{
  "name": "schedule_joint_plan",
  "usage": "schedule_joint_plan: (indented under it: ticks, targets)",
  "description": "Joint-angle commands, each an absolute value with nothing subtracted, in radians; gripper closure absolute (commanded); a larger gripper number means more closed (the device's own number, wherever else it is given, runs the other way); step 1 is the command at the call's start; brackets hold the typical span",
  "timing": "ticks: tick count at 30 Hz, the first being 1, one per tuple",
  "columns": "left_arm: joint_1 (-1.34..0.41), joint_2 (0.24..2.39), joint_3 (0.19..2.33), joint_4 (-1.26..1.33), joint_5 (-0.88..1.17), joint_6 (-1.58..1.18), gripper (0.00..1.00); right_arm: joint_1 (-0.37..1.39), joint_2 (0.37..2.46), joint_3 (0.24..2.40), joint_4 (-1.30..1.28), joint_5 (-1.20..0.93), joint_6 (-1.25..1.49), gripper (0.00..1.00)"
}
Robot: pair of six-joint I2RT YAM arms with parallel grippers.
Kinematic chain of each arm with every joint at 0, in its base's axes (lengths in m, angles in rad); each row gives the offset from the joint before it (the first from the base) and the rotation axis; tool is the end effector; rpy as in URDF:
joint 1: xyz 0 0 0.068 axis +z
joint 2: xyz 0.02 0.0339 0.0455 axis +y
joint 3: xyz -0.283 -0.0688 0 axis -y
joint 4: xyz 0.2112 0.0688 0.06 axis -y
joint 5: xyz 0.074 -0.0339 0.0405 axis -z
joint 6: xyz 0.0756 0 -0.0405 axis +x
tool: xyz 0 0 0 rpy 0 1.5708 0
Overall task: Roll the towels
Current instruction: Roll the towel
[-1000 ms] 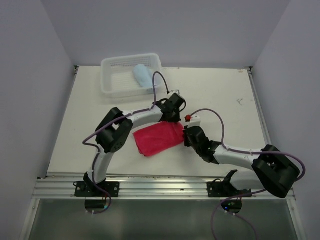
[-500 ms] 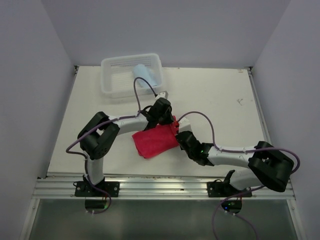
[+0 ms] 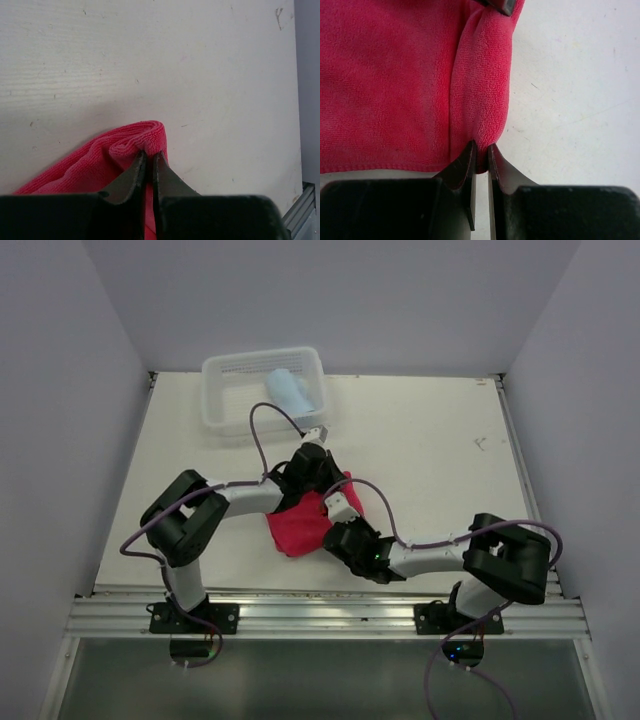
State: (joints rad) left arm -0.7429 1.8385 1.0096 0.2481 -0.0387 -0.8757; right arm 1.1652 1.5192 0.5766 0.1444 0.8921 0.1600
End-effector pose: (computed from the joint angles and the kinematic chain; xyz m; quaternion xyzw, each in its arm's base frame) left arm 0.3016 -0.2730 0.1892 -0.0675 0.8773 -0.3320 0.3400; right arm 0.1578 0.2183 0.1735 -0.2601 0.8106 -0.1060 0.5138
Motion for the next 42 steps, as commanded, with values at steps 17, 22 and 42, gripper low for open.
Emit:
schedule_joint_plan:
  ticks: [17,22,42]
  targets:
    - [-0.695,1.736,0.861,0.475,-0.025,-0.831,1.0,1.292,1.79,0.817,-0.052,1.062,0.057,1.0]
    - [-0.696,1.727,0.818,0.506,-0.04,-0.792,1.0,1.302,1.827,0.857,-0.084,1.045,0.041,1.0]
    - [-0.692,1.747,0.805,0.426,-0.091,-0.718,1.0,1.321,1.927,0.953,-0.137,0.99,0.058,0.94]
